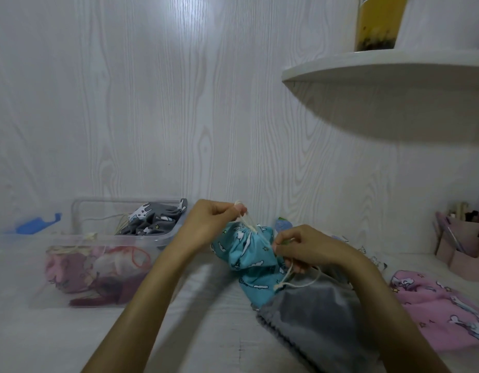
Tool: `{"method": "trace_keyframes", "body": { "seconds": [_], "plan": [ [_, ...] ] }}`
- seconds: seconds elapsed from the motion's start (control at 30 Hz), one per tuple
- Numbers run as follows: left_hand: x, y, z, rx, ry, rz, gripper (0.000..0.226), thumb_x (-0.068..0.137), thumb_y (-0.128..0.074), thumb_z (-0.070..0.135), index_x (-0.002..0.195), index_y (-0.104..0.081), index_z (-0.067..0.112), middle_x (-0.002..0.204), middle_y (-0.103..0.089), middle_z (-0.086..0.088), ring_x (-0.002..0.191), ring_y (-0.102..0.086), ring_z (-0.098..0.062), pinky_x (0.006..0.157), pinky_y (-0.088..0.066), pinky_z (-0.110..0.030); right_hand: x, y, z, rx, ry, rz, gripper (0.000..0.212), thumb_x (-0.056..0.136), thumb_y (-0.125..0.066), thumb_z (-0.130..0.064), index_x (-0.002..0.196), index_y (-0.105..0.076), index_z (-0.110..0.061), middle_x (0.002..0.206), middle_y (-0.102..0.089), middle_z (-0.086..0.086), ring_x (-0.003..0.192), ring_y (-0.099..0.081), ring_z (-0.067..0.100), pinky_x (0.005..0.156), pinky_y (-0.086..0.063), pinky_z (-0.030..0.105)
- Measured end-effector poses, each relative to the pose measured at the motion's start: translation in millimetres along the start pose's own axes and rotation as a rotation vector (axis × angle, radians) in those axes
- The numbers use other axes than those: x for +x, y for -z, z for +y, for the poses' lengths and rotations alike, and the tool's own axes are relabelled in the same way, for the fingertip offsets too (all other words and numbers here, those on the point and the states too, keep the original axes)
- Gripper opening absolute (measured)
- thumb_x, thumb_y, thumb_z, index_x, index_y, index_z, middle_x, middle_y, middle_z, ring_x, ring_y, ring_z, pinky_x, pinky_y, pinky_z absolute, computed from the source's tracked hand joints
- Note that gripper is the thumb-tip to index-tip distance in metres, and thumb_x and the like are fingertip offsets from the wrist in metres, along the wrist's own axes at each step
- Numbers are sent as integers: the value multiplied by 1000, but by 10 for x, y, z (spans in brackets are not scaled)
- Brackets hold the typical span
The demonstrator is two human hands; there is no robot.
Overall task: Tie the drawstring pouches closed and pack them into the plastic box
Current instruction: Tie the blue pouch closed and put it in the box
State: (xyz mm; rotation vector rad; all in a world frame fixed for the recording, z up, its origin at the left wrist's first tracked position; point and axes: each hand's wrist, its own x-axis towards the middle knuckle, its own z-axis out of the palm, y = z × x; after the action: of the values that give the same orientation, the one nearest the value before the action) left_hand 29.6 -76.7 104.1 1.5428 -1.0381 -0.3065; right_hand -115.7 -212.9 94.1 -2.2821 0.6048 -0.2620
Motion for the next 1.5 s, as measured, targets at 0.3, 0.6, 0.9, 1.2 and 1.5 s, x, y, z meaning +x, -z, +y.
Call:
{"method": "trace_keyframes", "body": {
  "seconds": [0.3, 0.6, 0.9, 1.2, 1.5],
  "plan": [
    [4, 47, -43, -52, 161, -226, 27, 97, -48, 26, 106, -70, 13, 90, -74, 5, 50, -56, 2, 46, -32, -12, 49, -178, -96, -199, 6, -185, 20, 91, -57, -24, 74, -63, -32, 62, -60, -6, 53, -53, 6, 60, -47, 18],
    [1, 0, -245, 239, 246, -399, 30, 85, -66, 30, 57, -74, 27, 64, -64, 2, 63, -54, -10, 60, -44, -18, -142, 72, -138, -125, -43, -69, 38, 88, -56, -47, 61, -61, -21, 53, -55, -9, 52, -46, 5, 63, -39, 20],
    [-100, -389, -231, 233, 151, -680, 35, 92, -52, 45, 94, -72, 16, 95, -70, 0, 85, -63, -12, 86, -48, -24, -191, 19, -385, 35, 184, 173, 34, 94, -45, -44, 78, -66, -24, 96, -68, 1, 94, -62, 11, 91, -45, 30],
    [44, -370, -288, -1, 380, -482, 32, 92, -49, 38, 90, -65, 11, 57, -47, 6, 52, -42, -6, 48, -33, -18, -191, 207, -197, -107, 219, 136, 36, 92, -54, -34, 127, -48, -33, 123, -53, -16, 114, -51, 4, 86, -43, 17],
    [18, -279, -261, -91, 352, -458, 30, 92, -53, 41, 77, -70, 21, 57, -52, 9, 55, -46, -4, 51, -36, -16, -220, 246, -92, -108, 48, 184, 20, 81, -68, -39, 74, -76, -22, 68, -66, 4, 56, -50, 6, 53, -40, 14]
  ]
}}
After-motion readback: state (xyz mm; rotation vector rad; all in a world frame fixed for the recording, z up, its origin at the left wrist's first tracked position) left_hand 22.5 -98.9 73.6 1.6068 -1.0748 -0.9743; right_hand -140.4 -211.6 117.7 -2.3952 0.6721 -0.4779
